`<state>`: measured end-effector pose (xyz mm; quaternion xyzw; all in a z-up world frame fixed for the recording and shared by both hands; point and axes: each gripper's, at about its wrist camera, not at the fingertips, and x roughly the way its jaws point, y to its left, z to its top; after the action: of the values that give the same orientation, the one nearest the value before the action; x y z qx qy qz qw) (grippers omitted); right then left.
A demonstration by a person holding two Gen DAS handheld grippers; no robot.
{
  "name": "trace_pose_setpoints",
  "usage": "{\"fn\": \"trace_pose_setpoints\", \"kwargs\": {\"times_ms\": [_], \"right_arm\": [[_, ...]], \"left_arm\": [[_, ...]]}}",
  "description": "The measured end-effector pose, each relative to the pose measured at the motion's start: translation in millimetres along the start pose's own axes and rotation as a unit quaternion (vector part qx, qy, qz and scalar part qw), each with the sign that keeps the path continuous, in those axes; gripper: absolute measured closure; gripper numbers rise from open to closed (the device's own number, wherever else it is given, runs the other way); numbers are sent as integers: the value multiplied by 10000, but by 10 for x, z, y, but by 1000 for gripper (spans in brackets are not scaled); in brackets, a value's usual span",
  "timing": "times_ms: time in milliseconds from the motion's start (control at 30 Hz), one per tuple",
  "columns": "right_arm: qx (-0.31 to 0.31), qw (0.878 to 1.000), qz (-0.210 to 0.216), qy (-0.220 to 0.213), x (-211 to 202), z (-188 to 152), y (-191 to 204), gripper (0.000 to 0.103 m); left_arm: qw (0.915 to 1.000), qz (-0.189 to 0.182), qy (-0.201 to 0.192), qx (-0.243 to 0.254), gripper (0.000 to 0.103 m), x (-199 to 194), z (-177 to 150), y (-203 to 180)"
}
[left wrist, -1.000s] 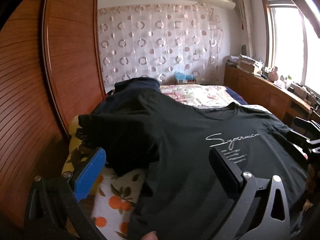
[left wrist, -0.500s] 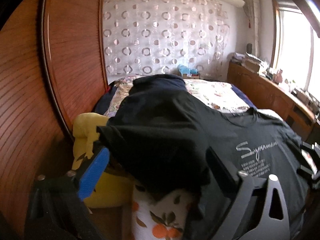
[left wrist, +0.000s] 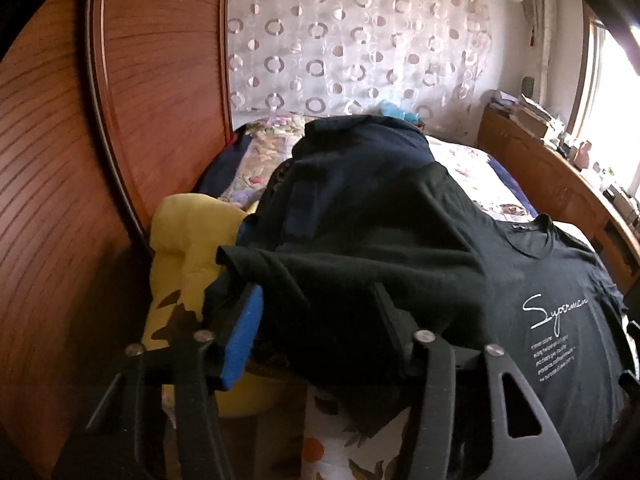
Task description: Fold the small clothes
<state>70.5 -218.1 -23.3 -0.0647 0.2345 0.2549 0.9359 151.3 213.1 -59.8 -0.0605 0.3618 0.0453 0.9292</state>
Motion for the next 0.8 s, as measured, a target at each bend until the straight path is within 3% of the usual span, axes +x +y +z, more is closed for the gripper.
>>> {"fn": "trace_pose_setpoints", "kwargs": {"times_ms": [133, 200, 267, 567, 800], "right_arm": [[20, 10000, -28, 3, 9, 0, 1, 0], [32, 10000, -32, 19, 14, -5, 2, 0], [34, 10000, -39, 26, 3, -9, 8, 0], [144, 9999, -54, 11, -31, -34, -27, 0], [212, 9997, -100, -40, -92, -29, -82, 0]], "left_arm": [[9999, -49, 88, -114, 67, 73, 0, 73], [9998, -97, 95, -140, 78, 82, -8, 84], [9999, -85, 70, -100, 97, 67, -12, 86], [9976, -185, -503, 433, 101, -358, 90, -258], [9904, -671, -837, 868, 101, -616, 461, -845]]}}
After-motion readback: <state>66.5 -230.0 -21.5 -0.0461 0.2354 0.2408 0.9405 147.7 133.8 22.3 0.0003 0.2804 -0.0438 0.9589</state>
